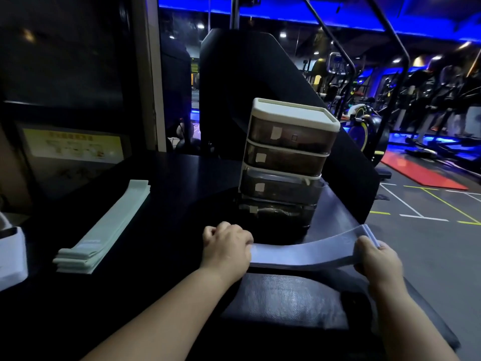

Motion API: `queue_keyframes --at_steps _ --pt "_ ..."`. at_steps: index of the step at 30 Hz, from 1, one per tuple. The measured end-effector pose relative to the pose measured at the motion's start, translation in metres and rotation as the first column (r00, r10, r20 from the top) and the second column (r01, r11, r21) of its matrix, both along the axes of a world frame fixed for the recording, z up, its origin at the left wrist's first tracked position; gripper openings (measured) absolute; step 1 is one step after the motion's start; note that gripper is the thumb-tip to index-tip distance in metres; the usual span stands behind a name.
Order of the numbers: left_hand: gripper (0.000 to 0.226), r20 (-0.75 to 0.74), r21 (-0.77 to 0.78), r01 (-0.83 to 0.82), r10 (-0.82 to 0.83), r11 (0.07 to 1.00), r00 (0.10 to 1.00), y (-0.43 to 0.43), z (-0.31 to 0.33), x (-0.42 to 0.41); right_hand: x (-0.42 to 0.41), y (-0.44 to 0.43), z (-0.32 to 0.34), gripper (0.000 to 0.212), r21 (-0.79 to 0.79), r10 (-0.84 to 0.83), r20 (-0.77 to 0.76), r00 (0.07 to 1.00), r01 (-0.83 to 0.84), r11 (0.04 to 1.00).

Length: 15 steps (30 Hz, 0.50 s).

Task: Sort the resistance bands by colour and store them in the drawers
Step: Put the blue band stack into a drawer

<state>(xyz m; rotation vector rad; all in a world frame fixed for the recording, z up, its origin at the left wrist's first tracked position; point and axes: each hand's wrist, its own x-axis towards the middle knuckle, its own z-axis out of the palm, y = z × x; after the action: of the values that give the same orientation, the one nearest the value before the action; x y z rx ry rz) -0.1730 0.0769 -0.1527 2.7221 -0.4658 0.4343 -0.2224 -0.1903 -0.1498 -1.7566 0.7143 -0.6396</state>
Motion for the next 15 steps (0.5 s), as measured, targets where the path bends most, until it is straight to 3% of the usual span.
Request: queue_keyframes --at_steps 7,10,15 --pt "0.049 -0.223 -0.031 -0.233 0.221 0.972 0.949 0.02 -0.007 0.004 0.008 0.019 0.006 0.041 -0.244 -0.005 -0.047 0.999 -0.007 0.97" --pt "0.049 -0.21 0.067 -0.25 0.258 0.966 0.943 0.018 -0.011 0.002 0.011 0.037 0.017 0.036 -0.331 0.036 -0.049 0.998 -0.05 0.942" --pt "0.045 -0.211 0.037 -0.235 0.237 0.971 0.948 0.016 -0.015 0.003 0.019 0.076 0.027 0.021 -0.516 0.118 -0.076 0.99 -0.141 0.845"
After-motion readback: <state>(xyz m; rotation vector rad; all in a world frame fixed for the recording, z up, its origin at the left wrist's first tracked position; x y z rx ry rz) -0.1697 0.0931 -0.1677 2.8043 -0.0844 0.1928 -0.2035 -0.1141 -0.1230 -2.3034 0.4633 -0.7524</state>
